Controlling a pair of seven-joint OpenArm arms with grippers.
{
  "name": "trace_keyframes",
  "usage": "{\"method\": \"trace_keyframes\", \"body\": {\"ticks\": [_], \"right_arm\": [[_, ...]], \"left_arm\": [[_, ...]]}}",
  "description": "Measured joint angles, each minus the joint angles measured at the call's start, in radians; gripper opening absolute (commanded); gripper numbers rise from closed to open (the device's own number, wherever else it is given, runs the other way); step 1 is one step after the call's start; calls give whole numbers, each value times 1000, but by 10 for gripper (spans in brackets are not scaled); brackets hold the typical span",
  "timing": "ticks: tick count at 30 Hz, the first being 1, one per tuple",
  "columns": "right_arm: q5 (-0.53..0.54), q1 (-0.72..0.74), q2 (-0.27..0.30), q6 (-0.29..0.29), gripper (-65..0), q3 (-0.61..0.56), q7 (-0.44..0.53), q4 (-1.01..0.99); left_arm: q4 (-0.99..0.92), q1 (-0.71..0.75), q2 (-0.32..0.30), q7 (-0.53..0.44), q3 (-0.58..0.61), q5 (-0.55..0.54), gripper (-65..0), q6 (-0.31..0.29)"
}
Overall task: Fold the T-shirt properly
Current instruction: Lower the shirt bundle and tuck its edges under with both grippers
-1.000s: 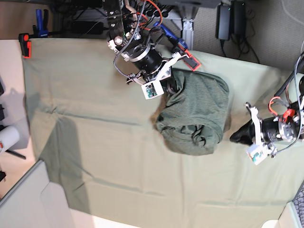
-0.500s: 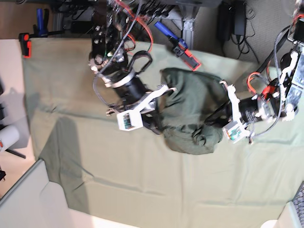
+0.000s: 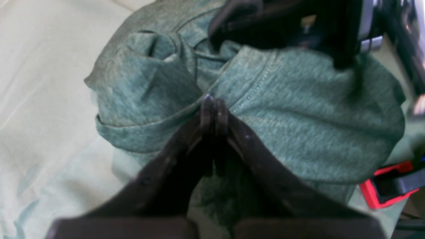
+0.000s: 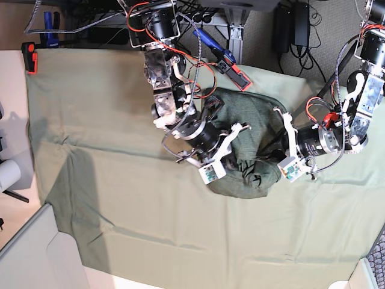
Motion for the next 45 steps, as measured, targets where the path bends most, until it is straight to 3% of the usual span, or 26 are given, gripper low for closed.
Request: {"method": "trace_keyframes", "body": {"ticks": [12,24,33,45], "right_arm": [[-52,146,0,10,-650,0,59,-186],[-56,245,-8,10,-650,2,62,-207],[-142,313,0,10,-650,2,128,-323],[-171,310,23,10,-650,117,154,-356]], "left_arm": [[-1,2,0,0,0,-37,-650,0],[-1,31,0,0,0,-37,-650,0],[-1,97,0,0,0,-37,-650,0],[-1,132,0,-8,-1,-46,-650,1]]}}
